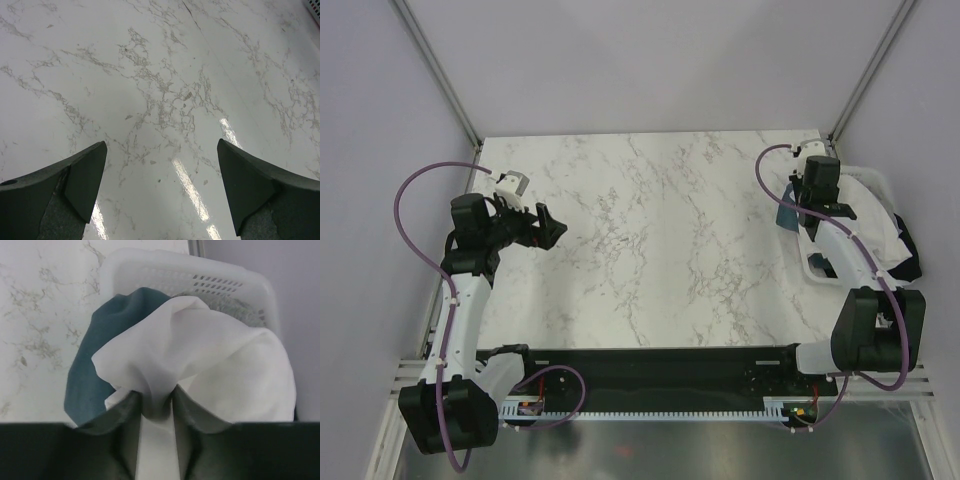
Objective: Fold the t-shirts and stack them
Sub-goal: Grab the tshirt from the pile, then move the tshirt to the center of the board
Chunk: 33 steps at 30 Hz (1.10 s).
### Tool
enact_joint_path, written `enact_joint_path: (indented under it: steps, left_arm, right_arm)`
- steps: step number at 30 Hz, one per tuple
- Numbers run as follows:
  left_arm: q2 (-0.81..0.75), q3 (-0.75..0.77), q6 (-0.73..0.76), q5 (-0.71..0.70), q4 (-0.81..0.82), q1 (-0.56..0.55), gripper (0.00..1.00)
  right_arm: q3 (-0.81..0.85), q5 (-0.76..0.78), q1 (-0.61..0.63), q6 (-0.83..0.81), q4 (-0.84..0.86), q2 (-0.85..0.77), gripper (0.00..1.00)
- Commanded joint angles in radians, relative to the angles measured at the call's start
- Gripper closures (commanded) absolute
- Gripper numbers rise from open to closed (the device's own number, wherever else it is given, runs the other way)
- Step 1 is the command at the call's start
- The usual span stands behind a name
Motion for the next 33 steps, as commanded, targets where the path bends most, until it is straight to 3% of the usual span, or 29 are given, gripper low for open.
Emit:
enact_joint_path:
  steps: [1, 2, 3, 10, 14, 18, 24, 25, 28, 30, 32, 33]
  left_arm:
    - [-0.017, -0.007, 0.013, 0.027, 0.034, 0.002, 0.01]
    - [-0.015, -0.007, 0.014, 0.027, 0.034, 0.002, 0.01]
    - [-0.015, -0.007, 0.013, 0.029, 0.037, 0.002, 0.01]
    - [-0.014, -0.008, 0.014, 0.027, 0.041, 0.002, 0.01]
    - [-0.017, -0.014, 0.014, 0.014, 0.054, 0.002, 0.01]
    - [-0.025, -0.025, 0.013, -0.002, 0.065, 0.002, 0.01]
    - [-0.034, -0.031, 0.007, -0.020, 0.074, 0.006, 0.01]
    - [-0.034, -0.033, 0.004, -0.023, 0.076, 0.006, 0.01]
    - [-0.038, -0.034, 0.001, -0.026, 0.079, 0.014, 0.01]
    - [-0.040, -0.034, -0.001, -0.026, 0.077, 0.018, 0.01]
    - [-0.038, -0.034, -0.002, -0.026, 0.080, 0.023, 0.01]
    - [-0.040, -0.034, -0.005, -0.026, 0.080, 0.023, 0.01]
  right_arm:
    - [0.038, 0.034, -0.003, 0.011, 0.052, -0.018, 0.88]
    - [0.038, 0.031, -0.003, 0.014, 0.055, -0.024, 0.99]
    - [0.040, 0.031, -0.003, 0.016, 0.057, -0.034, 1.00]
    - [0.110, -0.021, 0.003, 0.005, 0.052, -0.110, 1.00]
    - [0.324, -0.148, 0.010, 0.031, 0.005, -0.116, 1.00]
    - [0.535, -0.395, 0.023, 0.137, -0.046, -0.085, 1.00]
    - [1.003, -0.766, 0.134, 0.321, -0.137, 0.053, 1.00]
    - [1.094, -0.903, 0.141, 0.359, -0.129, 0.065, 1.00]
    - [1.193, -1.102, 0.143, 0.480, -0.054, 0.093, 1.00]
    - [1.175, -1.153, 0.141, 0.519, -0.031, 0.082, 1.00]
    - [1.039, -1.177, 0.141, 0.502, -0.032, 0.048, 0.98]
    - [0.965, -1.171, 0.141, 0.472, -0.032, 0.033, 0.91]
